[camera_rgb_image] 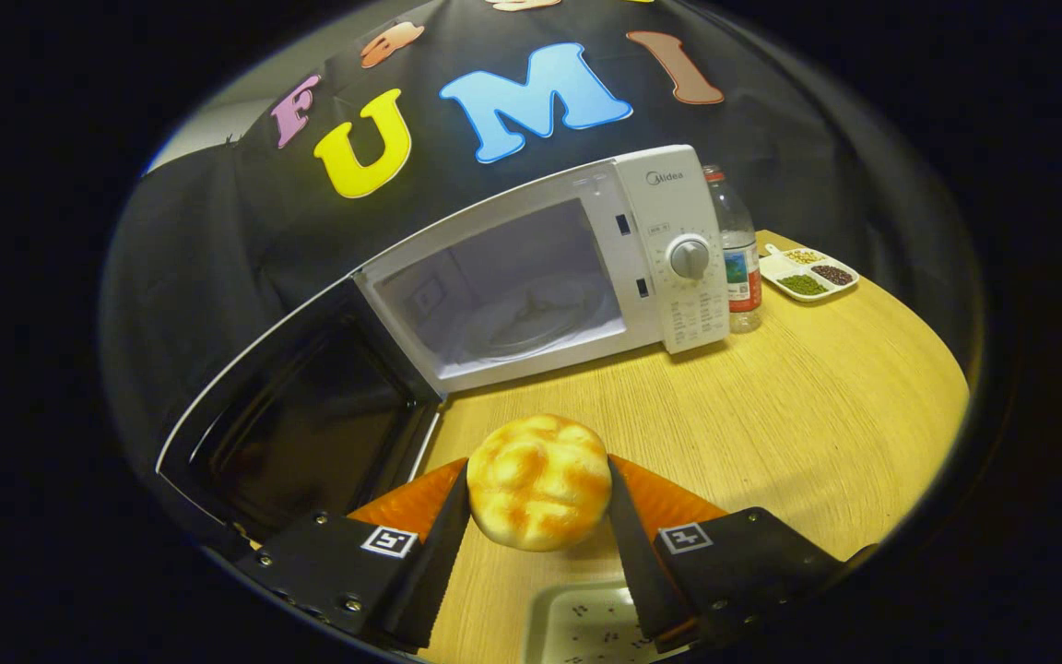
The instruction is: Open the microwave, put the food inside, and close the microwave door.
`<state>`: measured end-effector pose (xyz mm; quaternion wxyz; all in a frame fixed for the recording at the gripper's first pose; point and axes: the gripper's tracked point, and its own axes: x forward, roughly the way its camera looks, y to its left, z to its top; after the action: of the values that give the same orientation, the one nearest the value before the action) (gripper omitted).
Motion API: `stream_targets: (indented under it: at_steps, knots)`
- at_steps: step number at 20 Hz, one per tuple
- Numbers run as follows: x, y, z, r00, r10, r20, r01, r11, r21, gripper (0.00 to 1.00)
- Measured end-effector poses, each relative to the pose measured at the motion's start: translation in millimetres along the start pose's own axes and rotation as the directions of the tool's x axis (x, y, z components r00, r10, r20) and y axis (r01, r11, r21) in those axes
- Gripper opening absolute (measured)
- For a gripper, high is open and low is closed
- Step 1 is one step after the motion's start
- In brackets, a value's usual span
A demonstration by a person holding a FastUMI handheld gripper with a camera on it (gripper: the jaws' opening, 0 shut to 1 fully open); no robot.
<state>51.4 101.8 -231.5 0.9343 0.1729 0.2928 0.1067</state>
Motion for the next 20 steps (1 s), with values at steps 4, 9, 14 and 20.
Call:
stream_targets:
  at_steps: [4, 9, 14, 20]
  knots:
    - [32, 11, 26, 0.998, 0.052, 0.031, -0.053, 0.997, 0.059, 0.8]
    - [75, 23, 54, 0.991, 0.101, 0.086, -0.111, 0.988, 0.11, 0.8]
    - [119, 31, 71, 0.987, 0.12, 0.102, -0.137, 0.975, 0.175, 0.8]
    - [169, 30, 88, 0.987, 0.1, 0.129, -0.122, 0.977, 0.175, 0.8]
